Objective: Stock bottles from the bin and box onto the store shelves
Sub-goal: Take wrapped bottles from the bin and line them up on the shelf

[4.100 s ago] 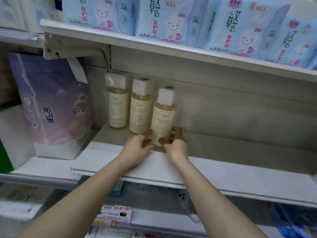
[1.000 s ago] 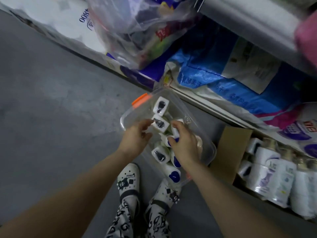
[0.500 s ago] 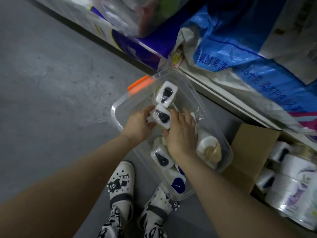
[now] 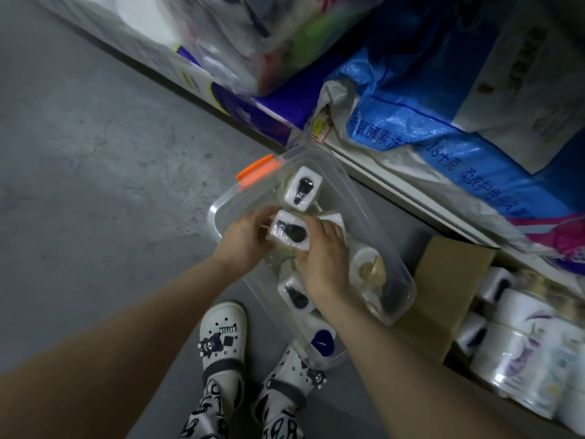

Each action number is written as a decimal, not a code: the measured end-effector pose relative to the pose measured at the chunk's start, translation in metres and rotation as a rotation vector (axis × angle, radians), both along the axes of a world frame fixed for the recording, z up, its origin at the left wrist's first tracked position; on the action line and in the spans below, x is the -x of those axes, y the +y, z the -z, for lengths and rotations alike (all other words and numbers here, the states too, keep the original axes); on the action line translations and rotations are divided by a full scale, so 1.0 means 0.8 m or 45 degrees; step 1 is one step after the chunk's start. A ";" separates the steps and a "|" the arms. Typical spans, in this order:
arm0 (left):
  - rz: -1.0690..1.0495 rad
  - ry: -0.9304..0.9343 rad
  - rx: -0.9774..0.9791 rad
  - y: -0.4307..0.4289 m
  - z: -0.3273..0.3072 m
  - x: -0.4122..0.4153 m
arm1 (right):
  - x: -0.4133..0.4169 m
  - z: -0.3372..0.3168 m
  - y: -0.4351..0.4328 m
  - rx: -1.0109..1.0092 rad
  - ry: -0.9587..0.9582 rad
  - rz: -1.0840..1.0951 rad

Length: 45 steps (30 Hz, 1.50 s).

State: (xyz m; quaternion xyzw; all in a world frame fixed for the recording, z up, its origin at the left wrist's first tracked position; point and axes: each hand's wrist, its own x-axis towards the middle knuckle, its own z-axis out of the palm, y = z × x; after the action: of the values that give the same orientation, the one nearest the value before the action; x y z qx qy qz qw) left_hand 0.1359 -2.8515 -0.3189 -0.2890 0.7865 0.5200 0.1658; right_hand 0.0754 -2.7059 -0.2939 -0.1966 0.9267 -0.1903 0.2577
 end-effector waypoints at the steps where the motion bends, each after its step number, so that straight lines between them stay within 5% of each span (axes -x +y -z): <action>1: 0.022 0.005 0.003 -0.001 -0.010 -0.002 | -0.002 -0.012 0.001 0.028 -0.039 0.031; 14: 0.166 0.132 -0.093 0.001 -0.226 -0.005 | 0.006 -0.235 0.023 0.135 -0.230 0.072; 26: 0.095 0.210 -0.387 -0.007 -0.494 0.034 | 0.028 -0.491 0.049 0.668 -0.505 0.506; 45: 0.394 0.611 -0.187 0.051 -0.854 0.103 | 0.052 -0.819 0.119 1.101 -0.130 0.683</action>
State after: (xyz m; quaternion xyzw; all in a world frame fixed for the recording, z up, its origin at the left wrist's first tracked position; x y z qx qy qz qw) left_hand 0.0532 -2.8105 0.3642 -0.0216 0.7983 0.5975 0.0729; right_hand 0.0341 -2.6104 0.3609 -0.0311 0.7672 -0.6252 0.1396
